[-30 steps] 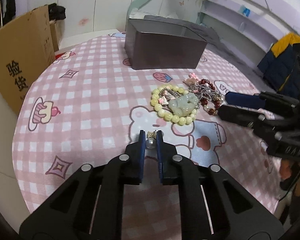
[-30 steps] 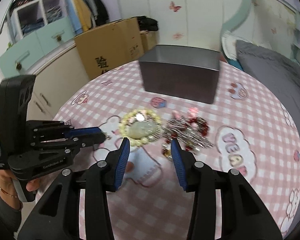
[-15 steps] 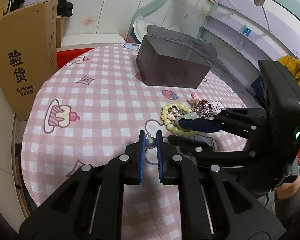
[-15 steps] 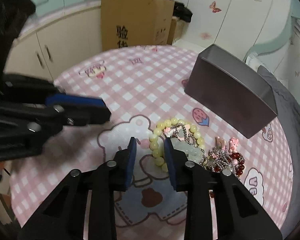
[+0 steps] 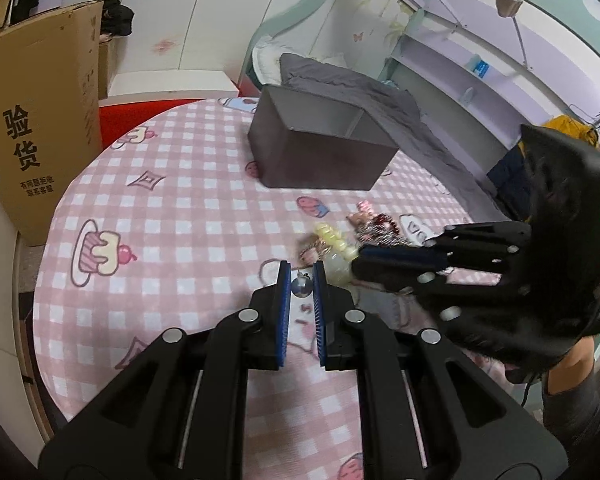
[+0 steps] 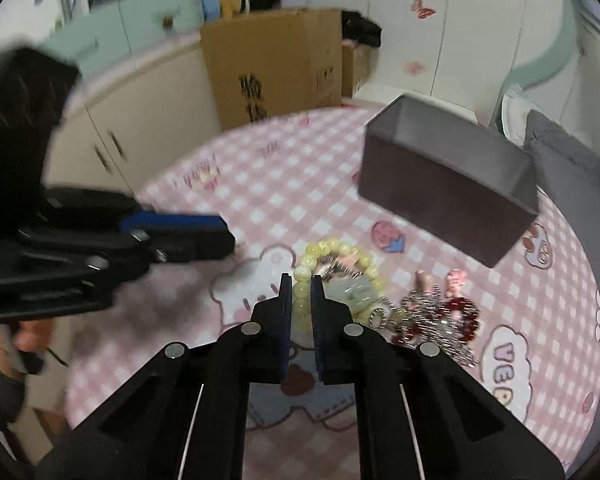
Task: Organize jewelry
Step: 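Carry the pearl earring and bead bracelet over the metal box and open both grippers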
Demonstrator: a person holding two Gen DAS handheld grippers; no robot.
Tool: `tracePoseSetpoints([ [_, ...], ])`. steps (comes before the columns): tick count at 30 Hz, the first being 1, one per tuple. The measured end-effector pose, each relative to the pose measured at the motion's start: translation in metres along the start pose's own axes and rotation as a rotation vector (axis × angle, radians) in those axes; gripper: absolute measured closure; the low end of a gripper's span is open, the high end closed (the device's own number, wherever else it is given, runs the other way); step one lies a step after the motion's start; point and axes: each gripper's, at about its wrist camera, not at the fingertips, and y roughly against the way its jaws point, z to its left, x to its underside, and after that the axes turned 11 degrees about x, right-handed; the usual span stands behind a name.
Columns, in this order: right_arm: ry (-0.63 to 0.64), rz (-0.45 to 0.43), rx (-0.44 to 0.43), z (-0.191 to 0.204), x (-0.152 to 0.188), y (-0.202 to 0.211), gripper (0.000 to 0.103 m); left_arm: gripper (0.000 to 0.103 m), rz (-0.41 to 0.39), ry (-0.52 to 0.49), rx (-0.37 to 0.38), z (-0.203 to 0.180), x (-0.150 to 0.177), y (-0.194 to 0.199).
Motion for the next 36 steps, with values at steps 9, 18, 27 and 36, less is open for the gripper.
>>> tracePoseSetpoints([
  [9, -0.095, -0.089, -0.053, -0.029, -0.011, 0.044, 0.095, 0.092, 0.008, -0.044, 0.06, -0.029, -0.024, -0.014],
  [18, -0.137, -0.147, -0.077, -0.057, -0.025, 0.063, 0.095, 0.092, 0.01, -0.061, 0.088, -0.047, -0.063, -0.029],
  [27, -0.185, -0.228, -0.116, -0.075, -0.044, 0.087, 0.095, 0.092, -0.019, -0.073, 0.114, -0.057, -0.085, -0.023],
  [36, -0.169, -0.289, -0.047, -0.08, -0.069, 0.107, 0.095, 0.092, -0.055, -0.075, 0.121, -0.063, -0.107, -0.018],
])
